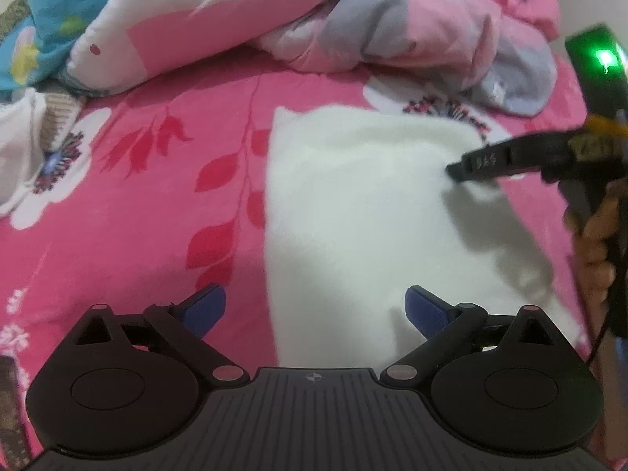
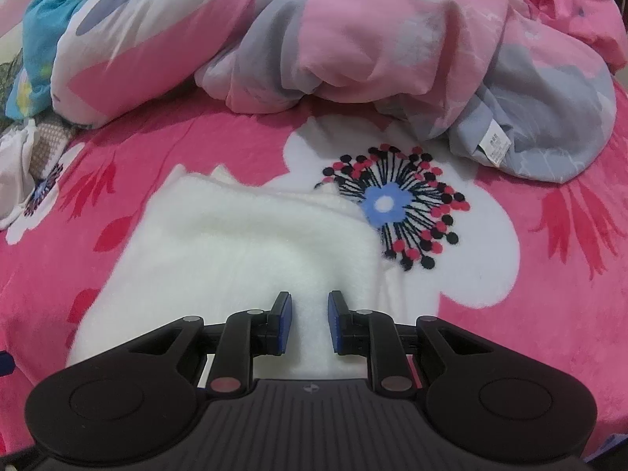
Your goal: Fold clothes
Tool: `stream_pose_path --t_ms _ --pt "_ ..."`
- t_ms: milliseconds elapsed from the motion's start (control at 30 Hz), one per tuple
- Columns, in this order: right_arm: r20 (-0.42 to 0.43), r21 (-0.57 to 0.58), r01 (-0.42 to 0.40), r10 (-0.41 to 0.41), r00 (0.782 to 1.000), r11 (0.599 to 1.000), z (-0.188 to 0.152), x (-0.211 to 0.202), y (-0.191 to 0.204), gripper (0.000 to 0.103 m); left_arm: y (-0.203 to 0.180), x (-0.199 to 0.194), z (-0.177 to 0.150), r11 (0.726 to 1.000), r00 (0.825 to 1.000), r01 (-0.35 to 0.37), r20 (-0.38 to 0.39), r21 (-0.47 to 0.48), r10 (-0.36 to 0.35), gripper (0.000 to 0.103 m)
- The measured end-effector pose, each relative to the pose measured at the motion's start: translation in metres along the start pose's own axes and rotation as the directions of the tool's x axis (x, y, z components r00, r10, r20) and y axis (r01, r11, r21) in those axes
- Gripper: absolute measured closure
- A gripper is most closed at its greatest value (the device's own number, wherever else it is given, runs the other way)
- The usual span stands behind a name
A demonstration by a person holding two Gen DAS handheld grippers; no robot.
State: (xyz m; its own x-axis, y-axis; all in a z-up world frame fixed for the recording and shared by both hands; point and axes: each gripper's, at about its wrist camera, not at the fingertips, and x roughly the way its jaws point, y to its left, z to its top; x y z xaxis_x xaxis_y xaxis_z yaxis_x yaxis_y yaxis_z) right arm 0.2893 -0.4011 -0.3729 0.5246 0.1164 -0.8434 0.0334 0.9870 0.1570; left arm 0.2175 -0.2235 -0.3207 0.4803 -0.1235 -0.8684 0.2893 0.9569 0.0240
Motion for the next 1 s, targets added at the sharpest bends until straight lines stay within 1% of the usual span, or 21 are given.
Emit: stream_pose_path --t_ms 33,167,267,333,400,467,567,600,633,667,733,800,833,867,933,1000 --pt "-0.002 -0.005 0.0 0.0 1.0 1.0 0.0 0.0 0.0 0.082 -0.002 -0.001 -0.002 1.0 1.0 -0.013 0.001 -0.003 0.013 0.004" --pt "-0.011 -0.026 -0.005 0.004 1.0 1.0 0.002 0.0 0.001 0.082 -0.004 -0.006 -0.007 0.999 0.999 -0.018 0.031 -0.042 0.019 0.0" --pt "-0.018 -0.054 -0.015 0.014 1.0 0.998 0.003 -0.003 0.002 0.081 -0.007 -0.009 -0.01 0.998 0.999 -0.023 0.043 -0.063 0.026 0.0" --pt "-0.022 -0.079 -0.024 0.023 1.0 0.997 0.005 -0.006 0.003 0.08 -0.007 -0.009 -0.014 0.997 0.999 -0.032 0.034 -0.075 0.034 0.0" --pt "-0.016 -0.098 -0.038 0.036 0.999 0.995 0.006 -0.014 0.004 0.077 -0.005 -0.01 -0.018 0.996 0.999 -0.034 0.029 -0.087 0.036 0.0" --pt "-0.001 -0.102 -0.056 0.057 0.998 0.993 0.005 -0.029 0.003 0.059 -0.003 -0.014 -0.024 0.995 0.999 -0.02 0.026 -0.098 0.023 0.0" --pt "0.014 -0.107 -0.071 0.073 0.997 0.992 -0.002 -0.055 0.002 0.058 -0.005 -0.021 -0.032 0.995 0.999 -0.005 0.032 -0.098 0.008 0.0" --pt "0.008 -0.101 -0.075 0.076 0.997 0.992 -0.006 -0.064 0.001 0.057 -0.006 -0.023 -0.034 0.996 0.999 -0.001 0.032 -0.089 0.004 0.0" --pt "-0.002 -0.083 -0.081 0.081 0.997 0.993 -0.011 -0.071 -0.001 0.053 -0.007 -0.025 -0.037 0.997 1.0 0.002 0.031 -0.08 0.001 0.0" --pt "-0.012 -0.065 -0.086 0.086 0.996 0.994 -0.016 -0.079 -0.002 0.041 -0.008 -0.027 -0.04 0.998 1.0 0.008 0.028 -0.069 -0.006 0.0" --pt "-0.022 -0.04 -0.092 0.091 0.996 0.995 -0.028 -0.092 -0.004 0.024 -0.008 -0.032 -0.045 0.998 0.999 0.024 0.025 -0.051 -0.023 0.0" --pt "-0.035 -0.027 -0.096 0.095 0.995 0.995 -0.038 -0.103 -0.003 0.016 -0.007 -0.038 -0.05 0.998 0.999 0.04 0.025 -0.052 -0.039 0.0" --pt "-0.042 -0.025 -0.097 0.096 0.994 0.995 -0.043 -0.107 -0.002 0.007 -0.007 -0.04 -0.054 0.997 0.999 0.044 0.022 -0.059 -0.043 0.0" --pt "-0.05 -0.024 -0.098 0.097 0.994 0.995 -0.047 -0.111 -0.001 0.002 -0.006 -0.041 -0.056 0.997 0.999 0.046 0.019 -0.067 -0.045 0.0" --pt "-0.073 -0.032 -0.094 0.092 0.993 0.995 -0.057 -0.116 0.003 0.001 -0.005 -0.041 -0.062 0.996 0.999 0.043 0.005 -0.076 -0.042 0.0" --pt "-0.101 -0.048 -0.085 0.079 0.992 0.995 -0.067 -0.118 0.007 0.0 -0.005 -0.039 -0.069 0.998 1.0 0.027 -0.009 -0.065 -0.028 0.0"
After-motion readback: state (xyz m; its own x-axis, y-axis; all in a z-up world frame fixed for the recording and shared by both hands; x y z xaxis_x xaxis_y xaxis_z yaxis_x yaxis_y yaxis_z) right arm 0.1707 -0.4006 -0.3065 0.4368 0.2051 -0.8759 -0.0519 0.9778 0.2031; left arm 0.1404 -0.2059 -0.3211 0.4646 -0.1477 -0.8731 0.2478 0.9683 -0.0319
